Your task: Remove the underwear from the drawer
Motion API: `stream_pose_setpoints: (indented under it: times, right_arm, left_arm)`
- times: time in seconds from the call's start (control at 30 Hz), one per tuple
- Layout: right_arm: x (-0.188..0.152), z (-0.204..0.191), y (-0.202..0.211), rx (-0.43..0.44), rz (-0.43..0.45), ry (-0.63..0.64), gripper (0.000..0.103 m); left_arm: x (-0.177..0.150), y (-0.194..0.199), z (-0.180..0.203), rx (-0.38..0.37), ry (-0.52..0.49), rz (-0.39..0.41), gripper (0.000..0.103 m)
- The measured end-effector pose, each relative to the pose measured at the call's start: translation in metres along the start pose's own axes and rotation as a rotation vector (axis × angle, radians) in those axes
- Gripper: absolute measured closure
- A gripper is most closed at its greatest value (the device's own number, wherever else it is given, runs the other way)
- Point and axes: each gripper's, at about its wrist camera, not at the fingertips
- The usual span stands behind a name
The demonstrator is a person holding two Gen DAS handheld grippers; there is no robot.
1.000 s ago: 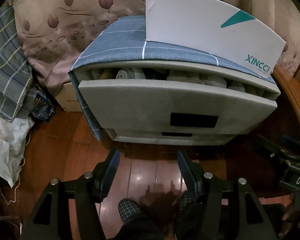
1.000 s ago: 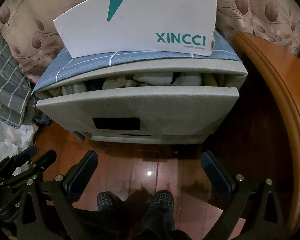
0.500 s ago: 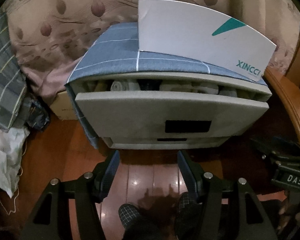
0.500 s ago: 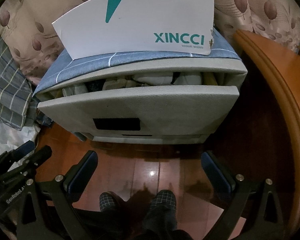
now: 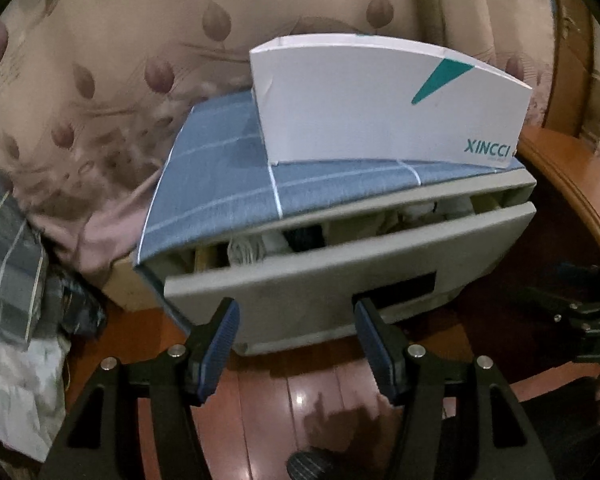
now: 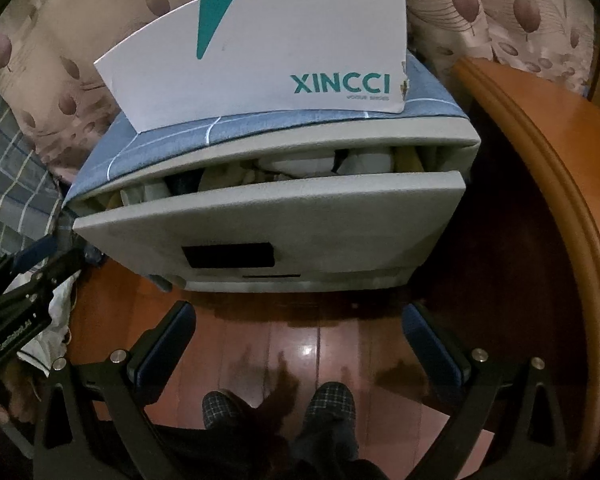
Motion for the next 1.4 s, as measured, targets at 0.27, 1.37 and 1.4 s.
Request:
stream_pose_setpoints:
  times: [0.27,1.37,1.4]
  right_arm:
    - [0.047,-0.004,0.017,-0.042,0.111,0.112,0.0]
    - [0.089,-0.001,-0.075,-0.165,0.066,0.072,0.001]
    - [0.09,0.001,-0.076,-0.164,0.054,0.073,0.001]
  left_arm:
    - [0.015,-0.022,-0.009,-0.012,0.014,0.033,0.041]
    - [0.031,-0.094,-0.038,-0.076,0.168,-0.004,0.039]
    - [0.031,-0.095,-0.037,-0.072,0.169,-0.008,0.039]
Point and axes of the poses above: each gripper's, at about its wrist camera, not at the fingertips, and y roughly against the way its jaws point, z to its right, x to its top, and after that the axes turned 1 degree about -z, right-handed
